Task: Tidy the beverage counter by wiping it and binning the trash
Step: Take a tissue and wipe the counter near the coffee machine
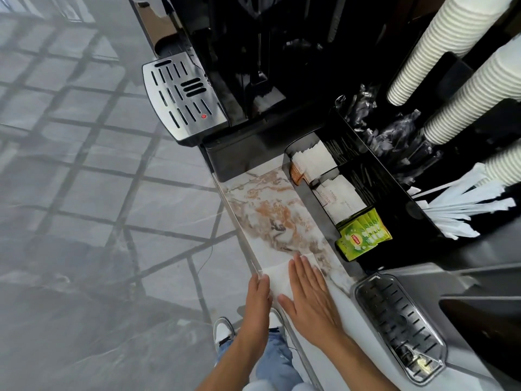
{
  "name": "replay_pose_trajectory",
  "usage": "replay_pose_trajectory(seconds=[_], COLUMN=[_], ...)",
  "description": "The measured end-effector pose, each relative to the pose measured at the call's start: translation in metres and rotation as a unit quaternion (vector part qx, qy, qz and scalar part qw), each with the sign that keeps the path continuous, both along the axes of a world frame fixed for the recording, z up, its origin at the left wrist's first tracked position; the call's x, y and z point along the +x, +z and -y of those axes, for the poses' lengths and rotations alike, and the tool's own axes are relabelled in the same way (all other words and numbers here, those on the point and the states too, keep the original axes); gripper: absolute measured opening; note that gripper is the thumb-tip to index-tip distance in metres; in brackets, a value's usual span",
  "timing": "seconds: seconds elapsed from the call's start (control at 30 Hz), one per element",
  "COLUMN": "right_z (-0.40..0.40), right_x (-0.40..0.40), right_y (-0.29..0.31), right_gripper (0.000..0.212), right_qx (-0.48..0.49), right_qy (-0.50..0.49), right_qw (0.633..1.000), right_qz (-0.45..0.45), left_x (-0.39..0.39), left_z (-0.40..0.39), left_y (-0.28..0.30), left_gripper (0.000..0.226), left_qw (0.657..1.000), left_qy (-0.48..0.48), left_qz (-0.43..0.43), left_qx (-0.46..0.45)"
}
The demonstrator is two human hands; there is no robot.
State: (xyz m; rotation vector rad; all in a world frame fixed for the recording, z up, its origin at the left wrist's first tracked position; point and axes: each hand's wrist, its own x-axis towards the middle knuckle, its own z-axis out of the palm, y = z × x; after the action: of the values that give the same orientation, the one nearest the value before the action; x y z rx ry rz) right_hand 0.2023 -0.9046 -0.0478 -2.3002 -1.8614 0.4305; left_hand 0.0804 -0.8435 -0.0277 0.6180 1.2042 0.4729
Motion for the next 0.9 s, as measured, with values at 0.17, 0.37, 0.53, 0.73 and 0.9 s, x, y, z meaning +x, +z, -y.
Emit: replay_pose_trajectory(seconds=[0.17,0.37,0.53,0.73,0.9], right_z=[-0.006,-0.016,-0.019,-0.022,-0.027], right_x=[-0.004,-0.018,-0.037,-0.06,-0.072], right_y=[-0.001,-0.005,-0.016,-0.031,-0.027], right_gripper=[0.071,0.066,0.058,0.06,0.056], right_qx=[-0.002,0.001,-0.009,-0.001,0.003], right_qy=[-0.001,0.026,0.03,0.029,-0.012], right_qw=[1.0,1.0,0.998,0.995,0.992], right_qz=[0.004,-0.014,-0.054,-0.096,-0.126], left_x=[0.006,0.004,0.001,-0.005,-0.013], left_z=[-0.007,-0.01,-0.009,-0.007,-0.002], left_y=[-0.002,-0.008,-0.012,-0.025,-0.04], left_gripper=[0.049,0.046,0.043,0.046,0.045], left_qw=[0.988,0.974,0.96,0.916,0.889], left_qy=[0.032,0.079,0.116,0.199,0.231], left_qz=[0.138,0.173,0.194,0.258,0.304], left_qx=[-0.053,-0.12,-0.166,-0.234,-0.254])
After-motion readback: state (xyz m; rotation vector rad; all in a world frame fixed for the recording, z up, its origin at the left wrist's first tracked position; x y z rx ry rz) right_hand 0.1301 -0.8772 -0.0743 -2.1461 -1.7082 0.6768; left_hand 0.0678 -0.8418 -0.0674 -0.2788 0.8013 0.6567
